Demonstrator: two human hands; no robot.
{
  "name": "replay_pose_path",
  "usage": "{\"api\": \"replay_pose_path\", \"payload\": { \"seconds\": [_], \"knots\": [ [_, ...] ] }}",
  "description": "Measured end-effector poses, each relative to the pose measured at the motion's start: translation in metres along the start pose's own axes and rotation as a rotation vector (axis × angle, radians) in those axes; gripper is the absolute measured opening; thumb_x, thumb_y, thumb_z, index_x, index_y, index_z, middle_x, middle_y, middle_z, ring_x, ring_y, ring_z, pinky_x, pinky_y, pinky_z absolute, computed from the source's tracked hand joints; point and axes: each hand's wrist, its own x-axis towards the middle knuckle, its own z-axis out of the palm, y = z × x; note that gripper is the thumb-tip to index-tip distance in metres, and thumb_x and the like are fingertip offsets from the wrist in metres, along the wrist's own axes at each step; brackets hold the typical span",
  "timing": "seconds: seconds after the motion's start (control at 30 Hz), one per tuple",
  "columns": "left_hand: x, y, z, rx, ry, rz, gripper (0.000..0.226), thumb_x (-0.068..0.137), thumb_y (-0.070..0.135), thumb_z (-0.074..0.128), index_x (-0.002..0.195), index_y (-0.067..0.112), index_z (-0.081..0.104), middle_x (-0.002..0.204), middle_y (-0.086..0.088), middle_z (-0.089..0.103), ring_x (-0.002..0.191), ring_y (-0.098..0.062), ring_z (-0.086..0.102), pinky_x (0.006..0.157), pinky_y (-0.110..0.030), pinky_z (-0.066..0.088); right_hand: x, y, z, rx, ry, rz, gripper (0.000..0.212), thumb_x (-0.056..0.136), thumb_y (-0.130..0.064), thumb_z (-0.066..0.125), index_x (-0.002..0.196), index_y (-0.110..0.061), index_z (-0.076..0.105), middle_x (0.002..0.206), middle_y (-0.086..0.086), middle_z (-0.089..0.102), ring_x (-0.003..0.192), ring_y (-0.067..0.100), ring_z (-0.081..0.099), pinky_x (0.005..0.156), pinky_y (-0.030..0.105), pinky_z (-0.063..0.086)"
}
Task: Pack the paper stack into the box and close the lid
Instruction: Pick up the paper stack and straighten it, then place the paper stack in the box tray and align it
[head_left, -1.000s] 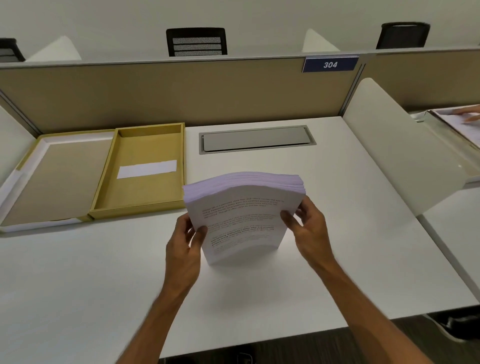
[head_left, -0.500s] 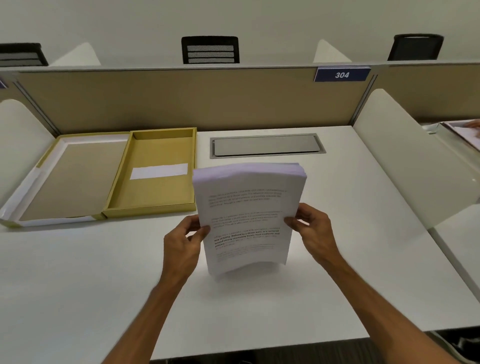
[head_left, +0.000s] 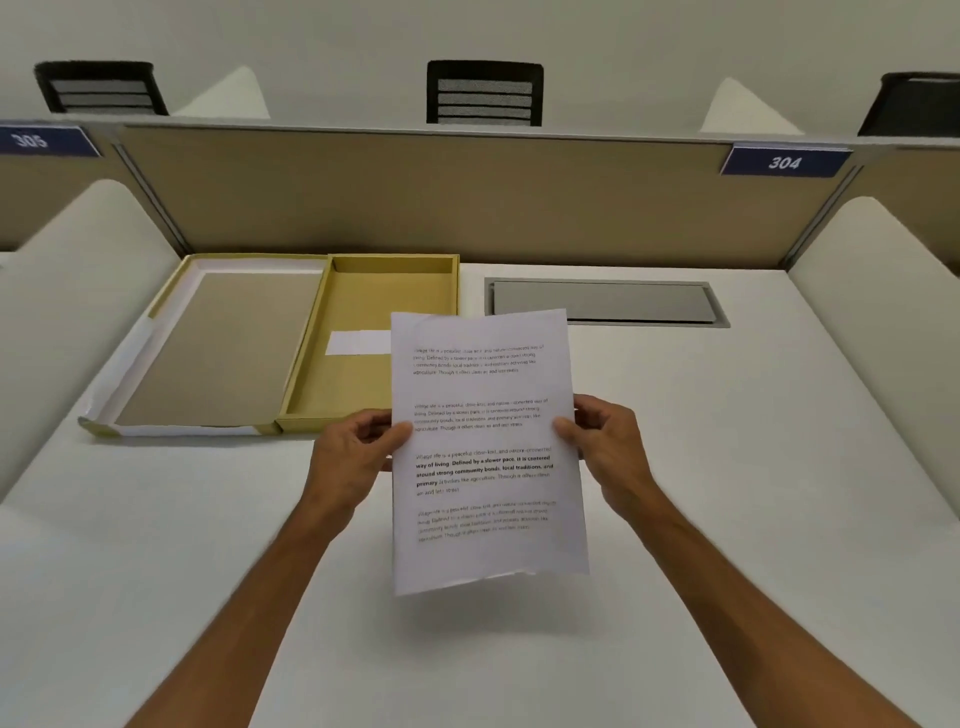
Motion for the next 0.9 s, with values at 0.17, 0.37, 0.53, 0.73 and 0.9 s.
{"api": "replay_pose_path", "payload": {
  "seconds": [0.17,0.37,0.53,0.73,0.9],
  "knots": [
    [0.049,0.018,-0.044,-0.003,0.01,-0.032,0.01,0.087,0.012,0.072,0.097,0.012,0.073,0.091,-0.002,0.079,0.085,-0.023,0.076,0.067,-0.035,0.062,0.037,-0.02,0.057,-0.038,0.027,0.041,0.03,0.091,-0.004,0.066,0.118,-0.013,0.073,0.105,0.002,0.078,0.091,0.026,0.076,0.082,0.047,0.062],
    [0.122,0.042,-0.088,0.037,0.039,-0.051,0.009,0.086,0.012,0.073,0.094,0.009,0.074,0.085,0.0,0.079,0.076,-0.017,0.077,0.057,-0.025,0.058,0.093,-0.046,0.118,-0.08,0.116,0.056,0.027,0.091,-0.005,0.066,0.115,-0.014,0.075,0.101,0.002,0.078,0.087,0.025,0.076,0.077,0.041,0.062],
    [0.186,0.052,-0.114,0.145,0.021,-0.054,0.016,0.091,0.018,0.068,0.1,0.006,0.072,0.096,-0.003,0.076,0.078,-0.016,0.076,0.058,-0.023,0.058,0.146,-0.056,0.161,-0.14,0.157,0.079,0.025,0.091,-0.008,0.066,0.114,-0.011,0.075,0.102,0.006,0.078,0.087,0.025,0.075,0.082,0.043,0.062],
    [0.258,0.031,-0.119,0.364,0.056,-0.083,0.021,0.095,0.024,0.063,0.106,0.008,0.069,0.107,-0.006,0.073,0.089,-0.021,0.072,0.062,-0.025,0.055,0.214,-0.05,0.199,-0.231,0.161,0.118,0.018,0.092,-0.011,0.067,0.108,-0.009,0.073,0.112,0.007,0.074,0.091,0.026,0.074,0.082,0.042,0.062],
    [0.299,0.013,-0.111,0.496,0.049,-0.149,0.023,0.095,0.024,0.063,0.102,0.003,0.067,0.109,-0.008,0.072,0.076,-0.016,0.068,0.056,-0.021,0.05,0.26,-0.025,0.214,-0.374,0.164,0.169,0.011,0.091,-0.013,0.069,0.091,-0.003,0.073,0.102,0.006,0.074,0.086,0.025,0.073,0.076,0.036,0.063]
  ]
}}
